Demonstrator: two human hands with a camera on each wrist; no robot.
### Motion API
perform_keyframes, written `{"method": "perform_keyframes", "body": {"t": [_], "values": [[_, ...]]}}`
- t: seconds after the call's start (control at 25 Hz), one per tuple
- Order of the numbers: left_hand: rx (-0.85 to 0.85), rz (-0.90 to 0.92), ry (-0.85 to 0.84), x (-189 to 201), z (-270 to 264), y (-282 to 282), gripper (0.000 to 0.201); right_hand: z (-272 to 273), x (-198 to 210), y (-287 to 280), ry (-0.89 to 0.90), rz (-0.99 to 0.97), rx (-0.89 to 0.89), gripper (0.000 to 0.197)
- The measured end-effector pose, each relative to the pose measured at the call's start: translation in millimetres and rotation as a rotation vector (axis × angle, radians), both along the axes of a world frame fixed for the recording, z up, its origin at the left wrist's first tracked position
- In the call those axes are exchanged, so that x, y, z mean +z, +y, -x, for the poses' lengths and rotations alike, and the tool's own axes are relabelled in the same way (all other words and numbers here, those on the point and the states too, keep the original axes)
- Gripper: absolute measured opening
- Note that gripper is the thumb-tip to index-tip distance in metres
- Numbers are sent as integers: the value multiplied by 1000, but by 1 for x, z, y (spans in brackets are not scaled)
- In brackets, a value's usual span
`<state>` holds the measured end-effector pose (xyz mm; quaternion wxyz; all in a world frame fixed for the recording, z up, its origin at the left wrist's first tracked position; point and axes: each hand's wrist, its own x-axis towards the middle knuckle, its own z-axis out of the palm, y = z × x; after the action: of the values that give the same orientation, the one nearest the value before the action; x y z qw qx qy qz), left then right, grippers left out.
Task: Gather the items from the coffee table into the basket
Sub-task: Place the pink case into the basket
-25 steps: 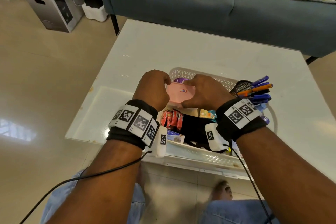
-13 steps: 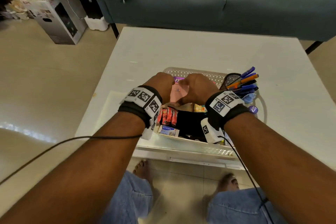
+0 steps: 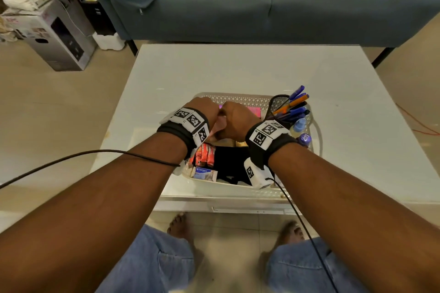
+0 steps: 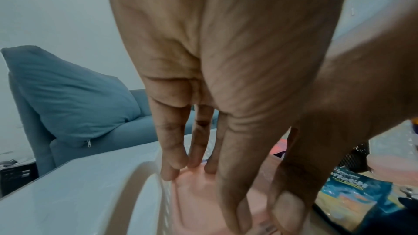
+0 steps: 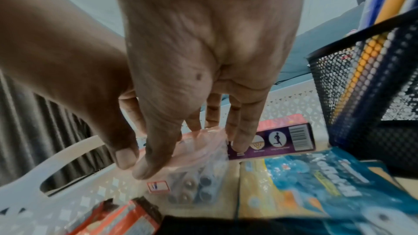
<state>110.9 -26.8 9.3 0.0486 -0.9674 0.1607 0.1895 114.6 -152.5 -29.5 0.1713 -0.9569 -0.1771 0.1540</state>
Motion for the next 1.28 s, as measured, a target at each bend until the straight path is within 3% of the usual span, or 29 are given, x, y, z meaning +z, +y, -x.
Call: {"method": "perform_keyframes", "body": {"t": [0.24,0.36,0.48,0.56,0.68,0.88,1.08,1.28], "values": [[41,62,-28,-8,22,22,38,27,18,-18,52,-68,-74,79],[129,232,21,-7,38,34,60,53,31,-50,-14,-345,-287,57],[169,322,14,-1,59,42,58,103,41,-86,-60,-609,-546,24],[199,371,0,5,71,43,55,142,36,-98,-61,-697,-647,17],[237,408,-1,17,87,45,51,191,27,-97,77,-758,-727,28],[224,340,23,28,115,49,41,227,20,-76,605,-825,-905,41],[218,439,43,21,127,57,28,217,4,-70,469,-958,-1174,56],[122,593,-59,20,71,40,27,208,-10,-55,632,-986,-1201,52]]}}
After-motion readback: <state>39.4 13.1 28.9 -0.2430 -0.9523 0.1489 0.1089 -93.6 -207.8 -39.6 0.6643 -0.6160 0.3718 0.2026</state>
